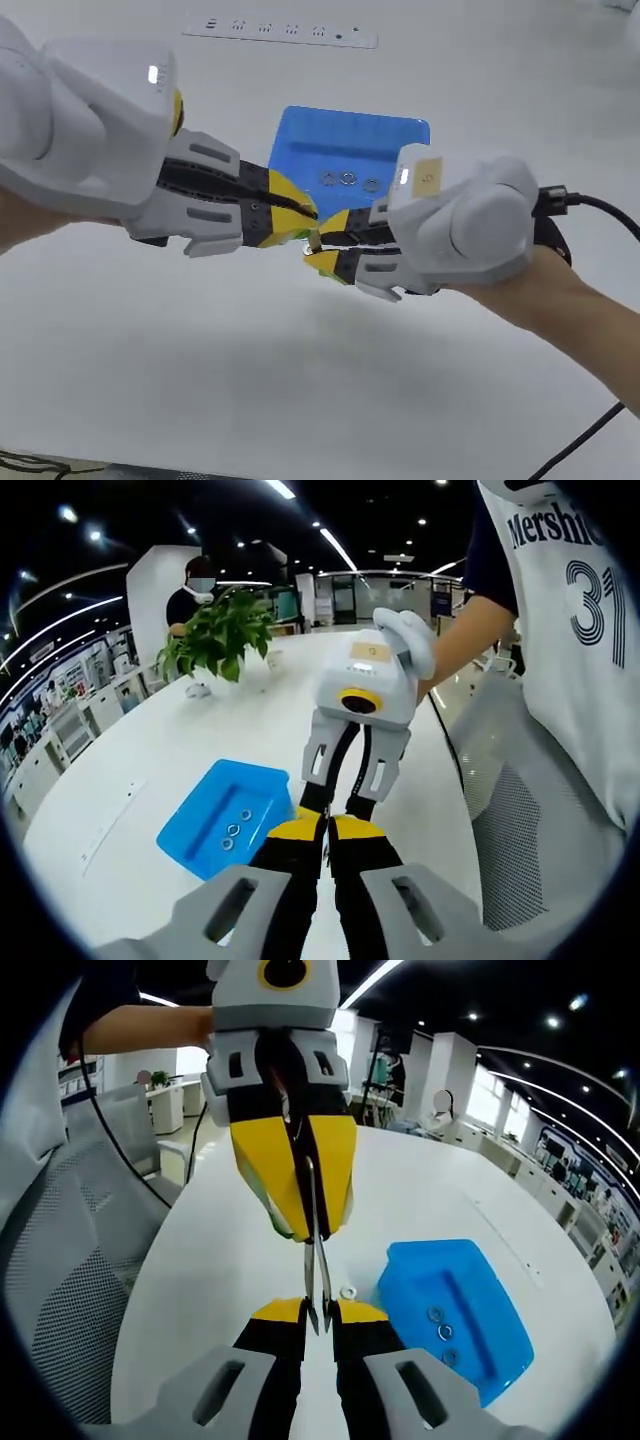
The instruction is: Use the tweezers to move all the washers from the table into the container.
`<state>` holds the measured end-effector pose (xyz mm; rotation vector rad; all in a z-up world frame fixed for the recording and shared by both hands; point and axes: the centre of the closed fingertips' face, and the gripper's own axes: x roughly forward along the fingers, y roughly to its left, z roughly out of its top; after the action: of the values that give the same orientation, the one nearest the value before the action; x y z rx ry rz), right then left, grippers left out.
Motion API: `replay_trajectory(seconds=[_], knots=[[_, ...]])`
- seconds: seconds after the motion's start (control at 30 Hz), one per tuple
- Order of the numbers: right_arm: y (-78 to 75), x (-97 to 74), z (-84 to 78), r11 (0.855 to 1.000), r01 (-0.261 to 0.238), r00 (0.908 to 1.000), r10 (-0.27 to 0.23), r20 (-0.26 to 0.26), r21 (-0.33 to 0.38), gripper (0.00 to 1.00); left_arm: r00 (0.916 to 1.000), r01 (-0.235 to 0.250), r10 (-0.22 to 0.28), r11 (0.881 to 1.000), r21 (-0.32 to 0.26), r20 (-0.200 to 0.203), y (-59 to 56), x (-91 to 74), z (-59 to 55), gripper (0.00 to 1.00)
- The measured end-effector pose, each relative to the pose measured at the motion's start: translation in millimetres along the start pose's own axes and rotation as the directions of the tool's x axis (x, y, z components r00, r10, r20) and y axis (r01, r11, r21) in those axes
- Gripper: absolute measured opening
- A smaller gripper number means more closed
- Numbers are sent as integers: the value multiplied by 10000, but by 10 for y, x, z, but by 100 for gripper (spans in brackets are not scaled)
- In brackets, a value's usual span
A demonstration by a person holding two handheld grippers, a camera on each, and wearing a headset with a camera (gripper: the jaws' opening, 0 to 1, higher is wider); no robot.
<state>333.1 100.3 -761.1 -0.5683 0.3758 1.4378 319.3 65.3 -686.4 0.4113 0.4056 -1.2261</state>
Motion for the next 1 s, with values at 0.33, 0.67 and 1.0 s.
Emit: replay_trajectory(seconds=[0.33, 0.67, 1.0], knots=[[-115, 125, -30, 9992, 50, 9999, -56, 152, 389, 11, 9997, -82, 82, 10000, 0, -220, 135, 32, -82, 6], [-142, 214, -85, 9980, 20, 9998, -31, 184, 628, 11, 9987, 39, -42, 10000, -52, -499, 252, 27, -259, 6], [-166, 258, -155, 9971, -136, 9998, 125, 159, 743, 12, 9978, 102, -106, 9999, -69, -657, 305, 82, -336, 6]])
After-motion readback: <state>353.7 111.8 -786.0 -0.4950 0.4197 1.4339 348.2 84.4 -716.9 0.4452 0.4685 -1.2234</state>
